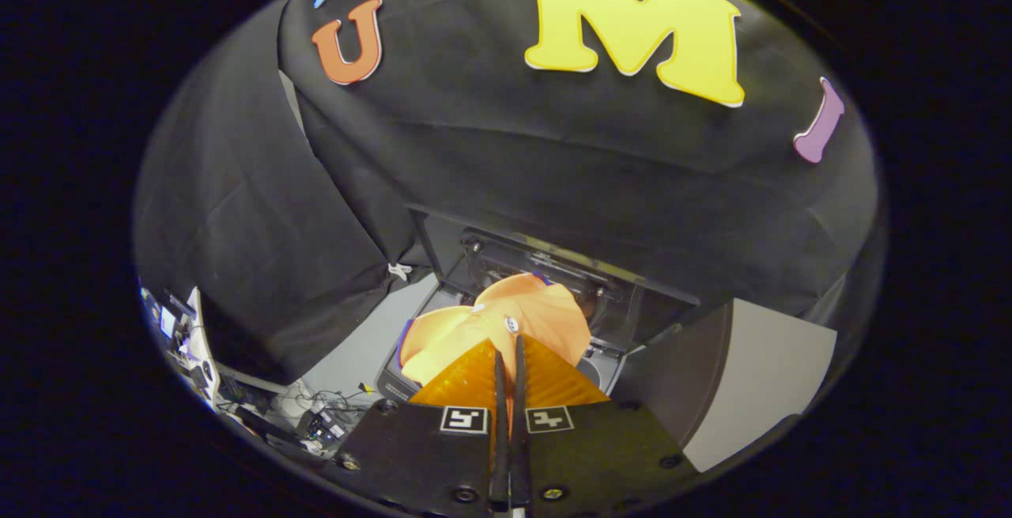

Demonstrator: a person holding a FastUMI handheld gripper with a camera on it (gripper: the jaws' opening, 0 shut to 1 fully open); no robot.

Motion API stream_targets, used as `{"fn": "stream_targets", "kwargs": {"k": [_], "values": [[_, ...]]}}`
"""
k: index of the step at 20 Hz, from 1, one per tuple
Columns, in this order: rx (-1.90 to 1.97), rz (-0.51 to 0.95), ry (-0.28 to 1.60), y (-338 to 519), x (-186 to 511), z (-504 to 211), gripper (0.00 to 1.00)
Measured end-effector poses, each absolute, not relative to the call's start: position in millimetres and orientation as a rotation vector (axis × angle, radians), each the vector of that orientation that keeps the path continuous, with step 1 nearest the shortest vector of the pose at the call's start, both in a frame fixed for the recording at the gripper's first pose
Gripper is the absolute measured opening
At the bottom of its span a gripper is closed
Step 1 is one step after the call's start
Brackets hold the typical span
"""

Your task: Put the clothes into the washing machine and then close the washing machine lid.

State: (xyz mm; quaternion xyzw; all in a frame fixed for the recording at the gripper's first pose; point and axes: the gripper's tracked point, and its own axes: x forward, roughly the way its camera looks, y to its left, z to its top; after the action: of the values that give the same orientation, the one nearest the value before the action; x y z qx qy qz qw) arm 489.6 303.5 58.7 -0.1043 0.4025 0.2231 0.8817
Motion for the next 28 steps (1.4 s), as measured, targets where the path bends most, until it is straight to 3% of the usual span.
{"fn": "stream_targets", "kwargs": {"k": [28], "values": [[-0.117,0.338,0.978,323.1,516.8,-118.0,0.05]]}}
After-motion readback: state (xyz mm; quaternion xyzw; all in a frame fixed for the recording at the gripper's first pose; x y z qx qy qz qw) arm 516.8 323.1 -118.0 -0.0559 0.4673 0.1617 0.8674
